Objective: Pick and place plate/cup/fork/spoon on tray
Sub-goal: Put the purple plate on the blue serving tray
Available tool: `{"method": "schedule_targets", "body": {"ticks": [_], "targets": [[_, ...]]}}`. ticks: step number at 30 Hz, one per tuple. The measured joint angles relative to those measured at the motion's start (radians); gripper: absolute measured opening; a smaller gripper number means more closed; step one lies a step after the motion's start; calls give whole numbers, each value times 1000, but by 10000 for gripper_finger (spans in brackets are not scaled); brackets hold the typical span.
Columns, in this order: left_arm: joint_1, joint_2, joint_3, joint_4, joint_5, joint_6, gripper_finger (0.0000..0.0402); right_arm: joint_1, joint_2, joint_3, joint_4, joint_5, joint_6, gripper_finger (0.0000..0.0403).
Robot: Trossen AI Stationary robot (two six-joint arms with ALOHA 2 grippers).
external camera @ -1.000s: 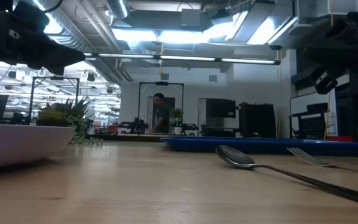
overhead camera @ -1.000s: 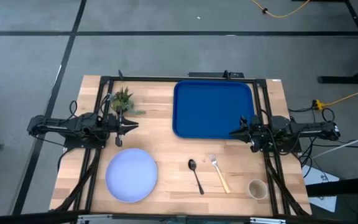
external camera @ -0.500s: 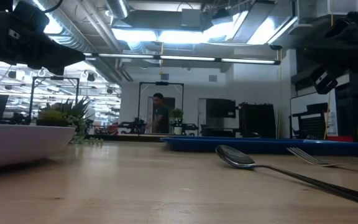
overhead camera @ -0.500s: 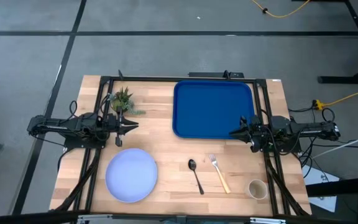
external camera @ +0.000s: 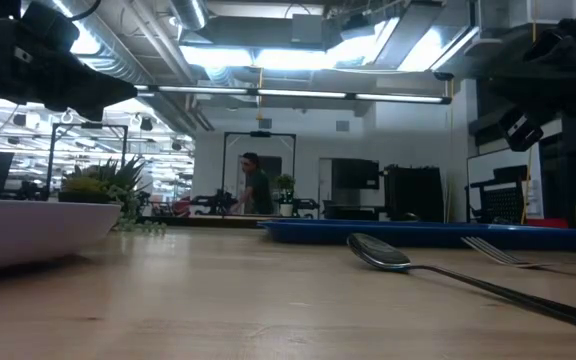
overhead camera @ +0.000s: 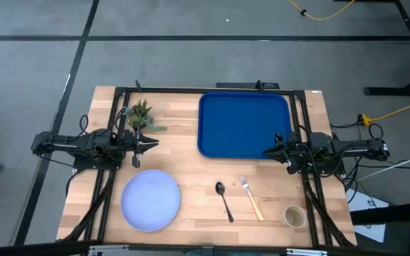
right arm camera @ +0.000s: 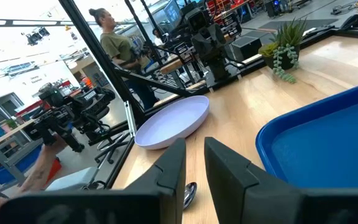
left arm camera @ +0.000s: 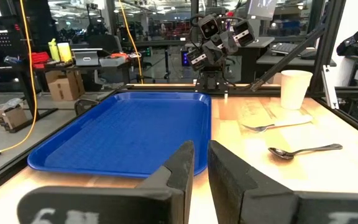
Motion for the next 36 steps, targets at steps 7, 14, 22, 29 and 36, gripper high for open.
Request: {"method": "schedule_targets", "body": {"ticks": [7,14,22,29,36], "targets": [[0,0,0,8,-2,-7,39,0,0,0,0,0,-1,65],[0,0,0,105,-28,-9,39,0,0,0,0,0,0,65],[0,0,0,94,-4,-41,39,0,0,0,0,0,-1,65],[0,0,0,42,131,-57,39,0,0,0,0,0,0,65],[-1,0,0,38,163,-57,39,0,0,0,0,0,-1,65]]}}
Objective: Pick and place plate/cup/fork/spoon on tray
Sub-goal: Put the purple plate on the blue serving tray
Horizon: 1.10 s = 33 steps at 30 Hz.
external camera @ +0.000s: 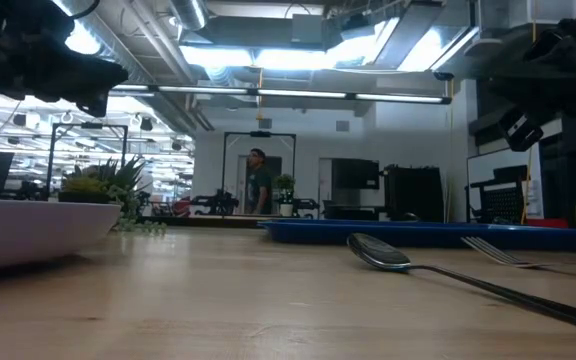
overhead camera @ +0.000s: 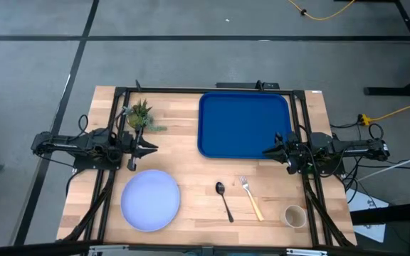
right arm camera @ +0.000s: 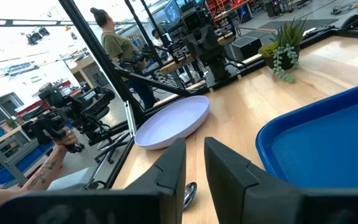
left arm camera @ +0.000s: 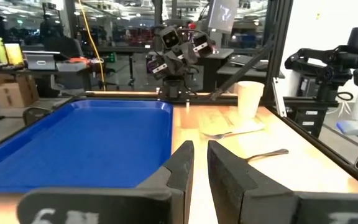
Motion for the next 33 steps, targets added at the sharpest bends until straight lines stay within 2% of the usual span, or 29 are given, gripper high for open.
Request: {"method": "schedule_targets", "body": {"ticks": [10,16,33], "targets": [[0,0,0,-45,-4,0,39,0,0,0,0,0,0,65],[0,0,0,-60,-6,2,39,0,0,0,14,13,-72,65],[0,3,0,-66,-6,4,39,0,0,0,25,45,-79,65]]}}
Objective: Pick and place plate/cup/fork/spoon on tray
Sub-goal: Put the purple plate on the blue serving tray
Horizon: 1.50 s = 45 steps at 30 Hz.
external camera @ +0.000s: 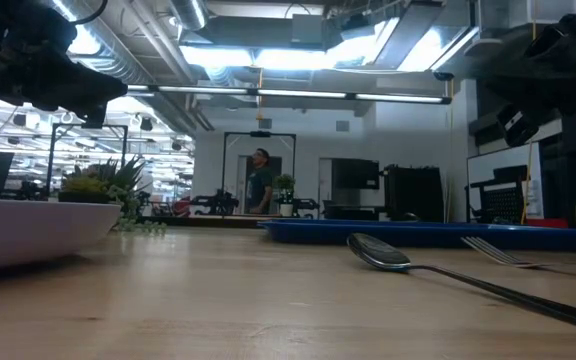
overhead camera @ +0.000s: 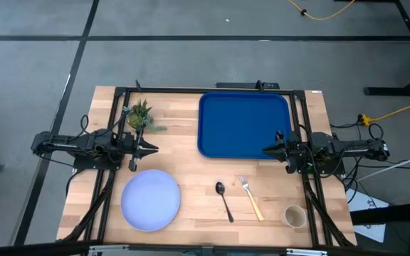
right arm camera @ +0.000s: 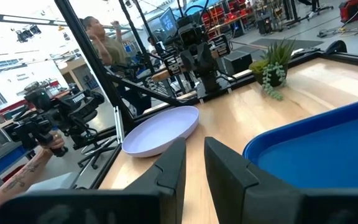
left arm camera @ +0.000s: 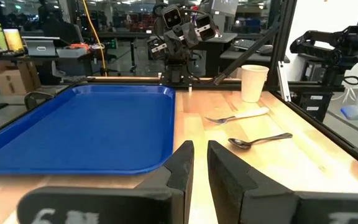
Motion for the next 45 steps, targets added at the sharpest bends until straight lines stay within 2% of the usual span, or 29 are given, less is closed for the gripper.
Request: {"method": "schedule_targets", "body": {"ticks": [22,25,27,30,36,40,45], "targets": [[0,0,0,-2,1,-3,39,0,2,0,-33,0,-31,65],[0,0,0,-1,11,-58,39,0,2,0,-33,0,-27,65],[0,0,-1,24,5,-149,39,0,2,0,-26,0,-24,65],[0,6,-1,207,-18,-237,39,0,2,0,18,0,-5,65],[-1,71,0,506,60,-75,39,0,2,0,170,0,-51,65],[-1,145,63,463,-1,-54,39,0,2,0,181,0,-85,65],[0,361,233,325,-129,22,39,0,2,0,181,0,-108,65]]}}
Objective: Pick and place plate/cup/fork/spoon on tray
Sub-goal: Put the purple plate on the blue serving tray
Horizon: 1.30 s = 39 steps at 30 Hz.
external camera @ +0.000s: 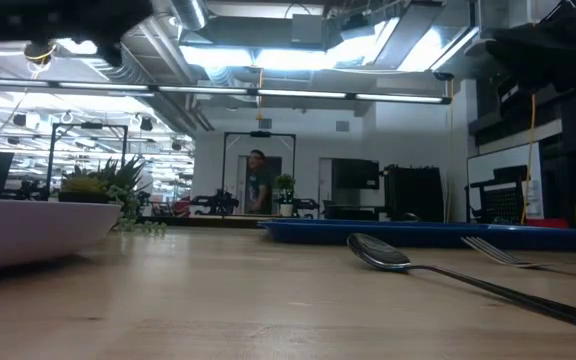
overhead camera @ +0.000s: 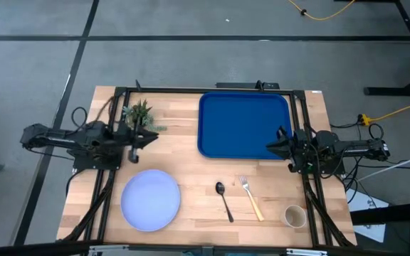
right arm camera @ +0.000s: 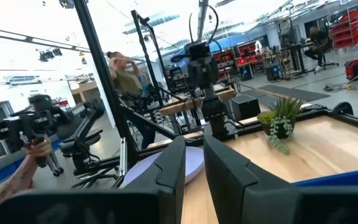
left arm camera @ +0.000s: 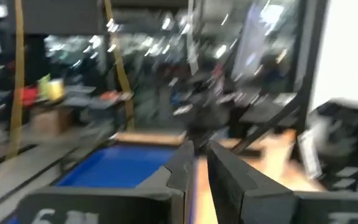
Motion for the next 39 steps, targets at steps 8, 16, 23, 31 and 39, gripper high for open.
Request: {"method": "schedule_targets", "body": {"ticks": [8,16,23,31,39], "targets": [[-37,304,347,-454,73,-63,38,0,0,0,-70,0,7,65],[-256,520,589,-806,82,-103,3,0,0,0,-108,0,8,65],[-392,600,628,-947,22,-262,14,0,0,0,-107,0,9,65],[-458,628,627,-1050,-25,-493,24,0,1,0,-110,0,6,65],[-476,672,627,-972,-186,-500,24,0,1,0,-124,0,5,65]]}}
